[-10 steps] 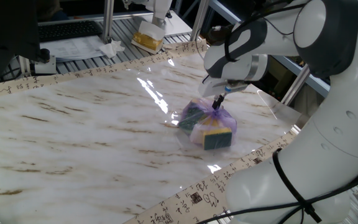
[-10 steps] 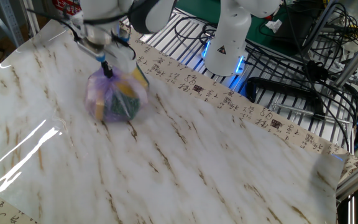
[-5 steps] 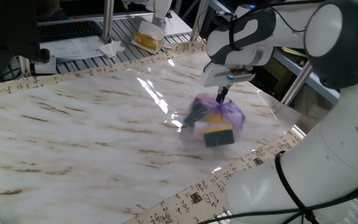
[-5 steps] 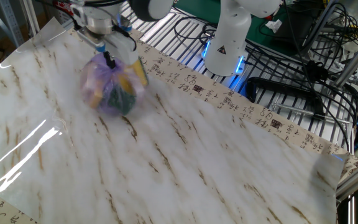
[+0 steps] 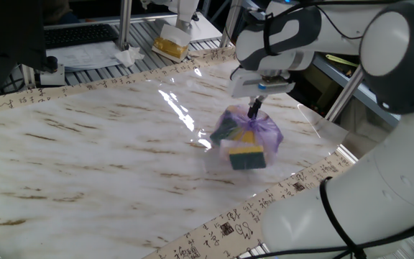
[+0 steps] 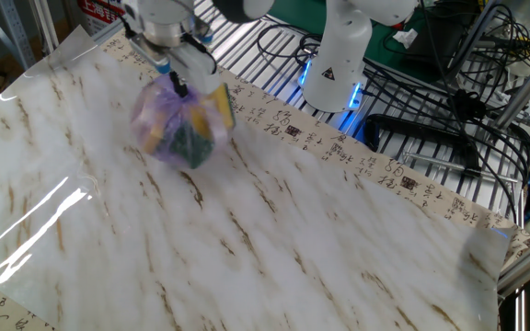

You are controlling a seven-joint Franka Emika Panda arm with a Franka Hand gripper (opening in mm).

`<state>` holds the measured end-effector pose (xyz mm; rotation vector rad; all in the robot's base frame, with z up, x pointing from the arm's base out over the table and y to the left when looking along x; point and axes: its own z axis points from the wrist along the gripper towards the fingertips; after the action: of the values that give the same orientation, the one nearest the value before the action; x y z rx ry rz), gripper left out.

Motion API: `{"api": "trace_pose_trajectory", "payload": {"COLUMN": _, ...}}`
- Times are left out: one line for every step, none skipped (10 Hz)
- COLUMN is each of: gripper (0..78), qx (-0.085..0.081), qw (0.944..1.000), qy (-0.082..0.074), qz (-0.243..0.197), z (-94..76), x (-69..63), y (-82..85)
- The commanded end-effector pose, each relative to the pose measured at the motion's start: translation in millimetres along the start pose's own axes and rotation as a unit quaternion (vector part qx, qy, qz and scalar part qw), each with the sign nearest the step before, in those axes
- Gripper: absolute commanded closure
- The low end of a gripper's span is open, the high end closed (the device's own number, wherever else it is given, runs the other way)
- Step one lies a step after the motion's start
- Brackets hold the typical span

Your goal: Pick up a bag of things

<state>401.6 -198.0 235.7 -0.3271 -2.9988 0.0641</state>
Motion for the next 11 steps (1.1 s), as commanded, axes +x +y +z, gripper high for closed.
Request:
{"api": "trace_pose_trajectory", "payload": {"gripper": 76.4, "qx": -0.001, "qw": 0.9996, "qy": 0.009, "qz": 0.027, "z": -12.7, "x": 8.3, "y": 15.1}}
{"api": "trace_pose_trajectory", "payload": {"gripper": 76.4, "qx": -0.003, "qw": 0.9992, "qy": 0.011, "qz": 0.039, "z": -14.8, "x": 12.3, "y": 24.9}}
{"api": "trace_pose_trajectory", "payload": {"gripper": 76.4, "qx": -0.004, "qw": 0.9988, "qy": 0.011, "qz": 0.047, "z": -15.0, "x": 14.3, "y": 31.1}}
{"api": "trace_pose_trajectory", "payload": {"gripper": 76.4, "qx": -0.005, "qw": 0.9984, "qy": 0.011, "qz": 0.055, "z": -15.1, "x": 16.0, "y": 37.3}}
{"api": "trace_pose_trajectory", "payload": {"gripper": 76.4, "qx": -0.006, "qw": 0.9981, "qy": 0.011, "qz": 0.06, "z": -15.3, "x": 17.0, "y": 42.4}}
{"api": "trace_pose_trajectory", "payload": {"gripper": 76.4, "qx": -0.008, "qw": 0.9976, "qy": 0.012, "qz": 0.067, "z": -15.2, "x": 17.4, "y": 48.1}}
{"api": "trace_pose_trajectory", "payload": {"gripper": 76.4, "qx": -0.009, "qw": 0.9973, "qy": 0.011, "qz": 0.073, "z": -14.9, "x": 16.8, "y": 53.4}}
{"api": "trace_pose_trajectory", "payload": {"gripper": 76.4, "qx": -0.011, "qw": 0.997, "qy": 0.012, "qz": 0.075, "z": -15.1, "x": 15.8, "y": 56.4}}
{"api": "trace_pose_trajectory", "payload": {"gripper": 76.4, "qx": -0.013, "qw": 0.9967, "qy": 0.012, "qz": 0.079, "z": -16.1, "x": 14.4, "y": 59.9}}
{"api": "trace_pose_trajectory", "payload": {"gripper": 76.4, "qx": -0.013, "qw": 0.9966, "qy": 0.012, "qz": 0.08, "z": -16.2, "x": 14.4, "y": 60.2}}
{"api": "trace_pose_trajectory", "payload": {"gripper": 76.4, "qx": -0.015, "qw": 0.996, "qy": 0.013, "qz": 0.087, "z": -17.4, "x": 12.6, "y": 67.7}}
